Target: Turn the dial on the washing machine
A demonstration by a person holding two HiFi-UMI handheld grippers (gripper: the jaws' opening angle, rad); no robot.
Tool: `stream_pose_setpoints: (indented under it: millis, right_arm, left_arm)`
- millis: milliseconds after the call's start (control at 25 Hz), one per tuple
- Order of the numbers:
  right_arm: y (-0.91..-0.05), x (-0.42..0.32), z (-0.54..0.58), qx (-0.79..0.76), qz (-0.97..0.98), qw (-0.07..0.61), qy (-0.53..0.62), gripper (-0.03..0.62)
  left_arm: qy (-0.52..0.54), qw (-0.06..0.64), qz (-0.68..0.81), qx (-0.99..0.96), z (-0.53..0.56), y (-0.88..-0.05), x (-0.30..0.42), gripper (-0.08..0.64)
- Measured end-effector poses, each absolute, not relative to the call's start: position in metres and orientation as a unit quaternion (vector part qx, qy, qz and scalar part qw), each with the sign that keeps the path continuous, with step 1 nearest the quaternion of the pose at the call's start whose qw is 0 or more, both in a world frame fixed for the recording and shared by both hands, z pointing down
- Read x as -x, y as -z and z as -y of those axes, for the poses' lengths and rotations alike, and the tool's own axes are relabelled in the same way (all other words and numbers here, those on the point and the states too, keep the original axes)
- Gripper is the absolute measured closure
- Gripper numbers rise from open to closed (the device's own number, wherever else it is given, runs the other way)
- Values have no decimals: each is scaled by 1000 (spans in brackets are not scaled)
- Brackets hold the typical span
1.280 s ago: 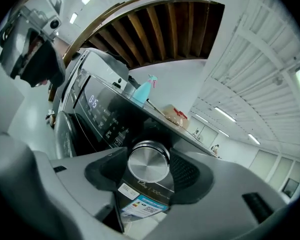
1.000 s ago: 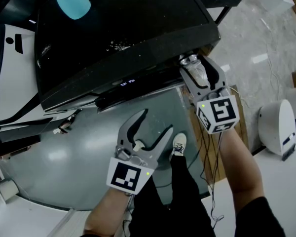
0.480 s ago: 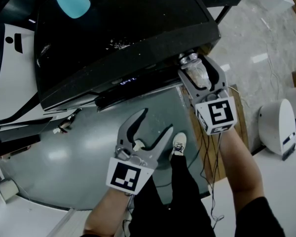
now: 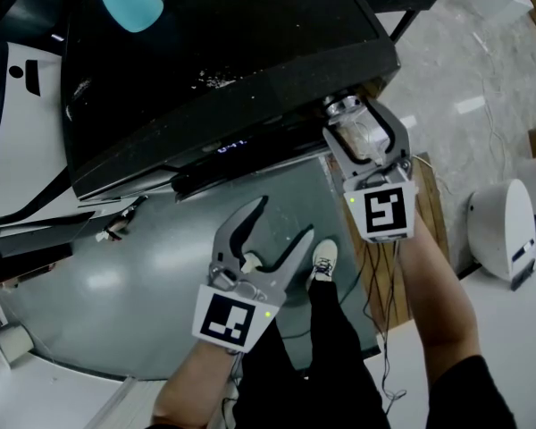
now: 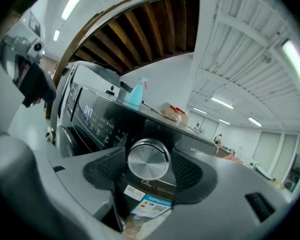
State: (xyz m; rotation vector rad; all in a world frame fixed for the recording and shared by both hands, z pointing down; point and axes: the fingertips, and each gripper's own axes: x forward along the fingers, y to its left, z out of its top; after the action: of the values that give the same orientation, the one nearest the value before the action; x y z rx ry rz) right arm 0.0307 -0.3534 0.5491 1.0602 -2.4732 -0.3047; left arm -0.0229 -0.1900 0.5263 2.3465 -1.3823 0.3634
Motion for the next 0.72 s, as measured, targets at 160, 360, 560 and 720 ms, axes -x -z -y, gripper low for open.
stream_pose_setpoints:
  millis: [160, 360, 560, 720]
  right_arm:
    - [-549, -26, 352, -371, 875, 241, 196, 311]
    - [-550, -22, 351, -365, 868, 247, 230, 329]
    - [-550, -27, 354, -395, 890, 200, 108, 331]
    - [-549, -34, 359, -394, 909, 136, -20, 331]
  left_arm:
    - [-130, 197, 494, -837, 190, -528, 24, 284]
    - [-130, 199, 494, -836, 189, -529, 24, 284]
    - [-128, 200, 494, -836, 190, -530, 24, 284]
    - [-128, 199, 493, -837, 190, -530, 23, 284]
